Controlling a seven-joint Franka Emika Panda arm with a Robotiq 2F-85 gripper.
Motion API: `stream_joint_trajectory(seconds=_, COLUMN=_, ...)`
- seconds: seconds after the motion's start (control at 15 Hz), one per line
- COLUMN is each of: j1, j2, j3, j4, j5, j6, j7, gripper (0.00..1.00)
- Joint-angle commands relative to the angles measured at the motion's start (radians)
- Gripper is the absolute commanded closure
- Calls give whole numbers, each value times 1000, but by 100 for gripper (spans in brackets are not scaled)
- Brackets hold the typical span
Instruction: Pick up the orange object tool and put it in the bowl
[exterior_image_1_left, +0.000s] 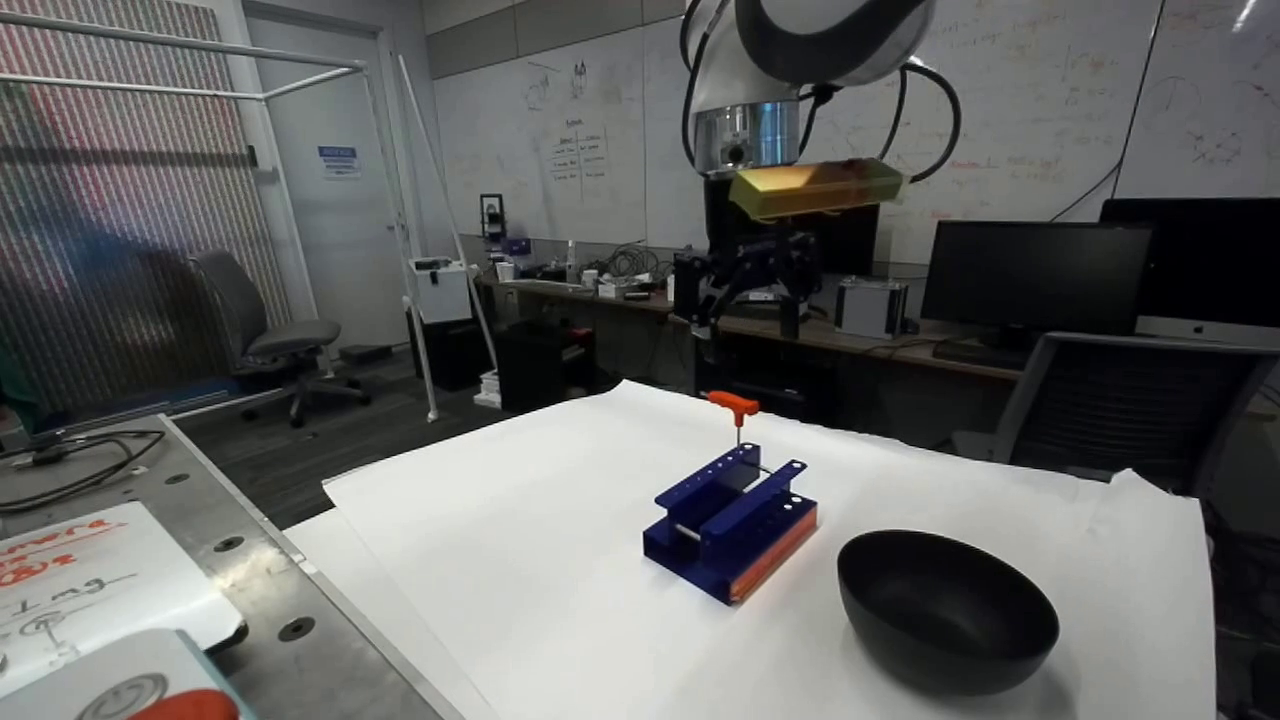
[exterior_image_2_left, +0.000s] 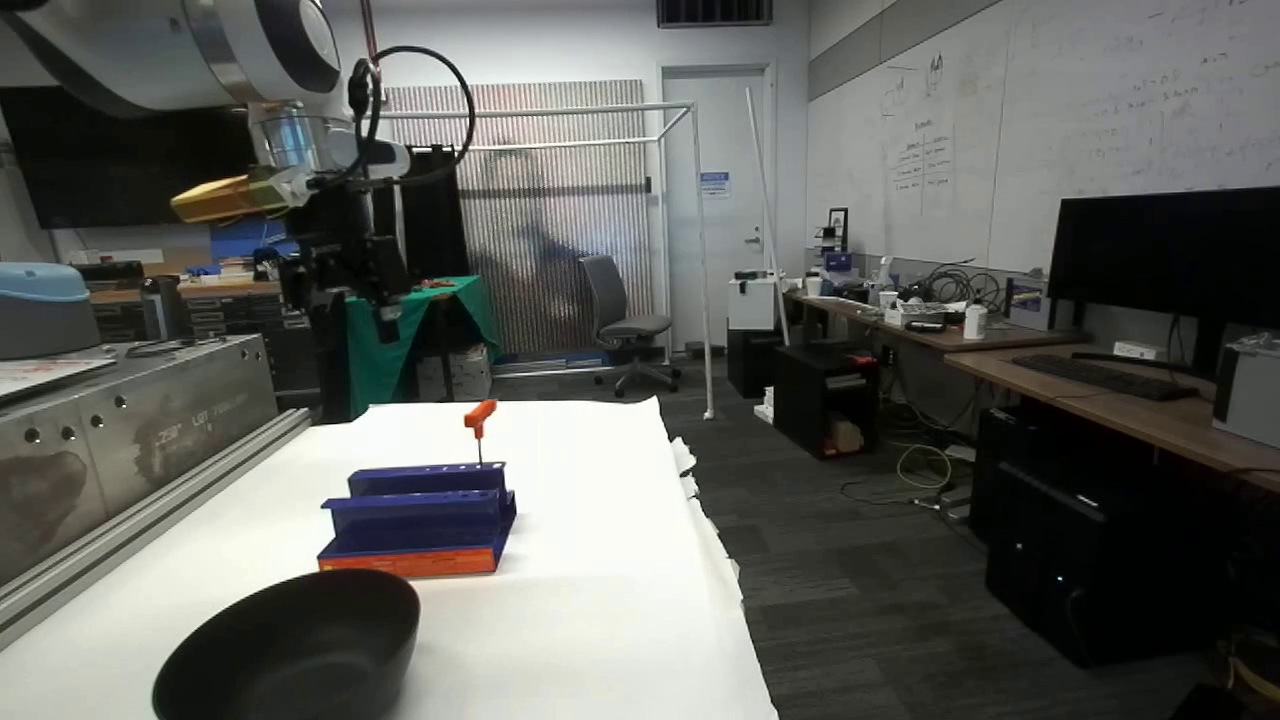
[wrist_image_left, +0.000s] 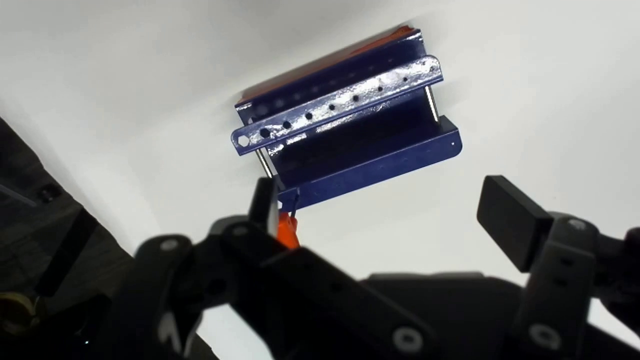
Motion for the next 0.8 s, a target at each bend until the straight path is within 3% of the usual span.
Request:
stream_joint_trajectory(seconds=0.0, j1=47, j2=18, j3=-54, j4=31, j5=15, j6=-12, j7=-9, gripper=0)
stream_joint_trajectory(seconds=0.2, j1=47, j2=117, j3=-66, j4=152, j5=31, j6=-74, j7=-29, gripper=0)
stream_joint_trajectory(seconds=0.73, j1=49, j2=292, j3=-144, j4=288, j5=28, j6=-21, j7=-106, gripper=0)
